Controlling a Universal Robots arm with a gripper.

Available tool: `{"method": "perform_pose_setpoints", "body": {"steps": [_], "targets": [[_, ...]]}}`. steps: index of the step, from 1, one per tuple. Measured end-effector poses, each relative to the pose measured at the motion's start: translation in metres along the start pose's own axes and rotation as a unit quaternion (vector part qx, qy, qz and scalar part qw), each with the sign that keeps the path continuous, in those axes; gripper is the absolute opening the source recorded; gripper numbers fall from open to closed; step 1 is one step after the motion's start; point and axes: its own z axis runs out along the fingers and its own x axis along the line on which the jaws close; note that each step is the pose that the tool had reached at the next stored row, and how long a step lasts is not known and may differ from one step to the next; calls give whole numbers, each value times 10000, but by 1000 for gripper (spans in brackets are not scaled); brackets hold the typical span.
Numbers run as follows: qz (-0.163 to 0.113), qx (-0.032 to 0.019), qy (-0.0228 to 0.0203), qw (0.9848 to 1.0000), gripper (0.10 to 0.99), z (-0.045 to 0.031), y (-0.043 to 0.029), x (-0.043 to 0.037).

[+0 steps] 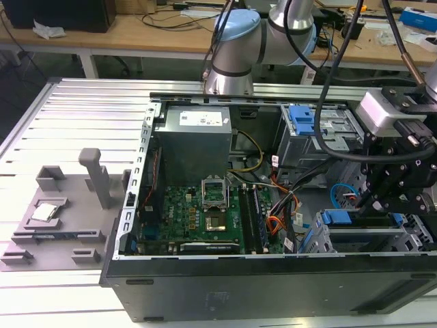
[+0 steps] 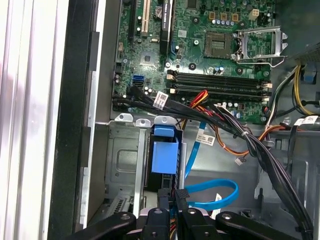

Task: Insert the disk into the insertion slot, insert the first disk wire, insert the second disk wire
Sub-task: 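Insert the second disk wire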

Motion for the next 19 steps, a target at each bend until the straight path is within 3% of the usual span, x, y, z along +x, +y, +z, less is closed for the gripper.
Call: {"method": "perform_pose_setpoints", "body": {"steps": [14, 15, 19], "targets": [[-1, 1, -2, 10000, 173, 62, -6, 19], [0, 1, -1, 10000, 239, 61, -5, 19], [0, 1, -4, 10000, 239, 16, -3, 19]]}}
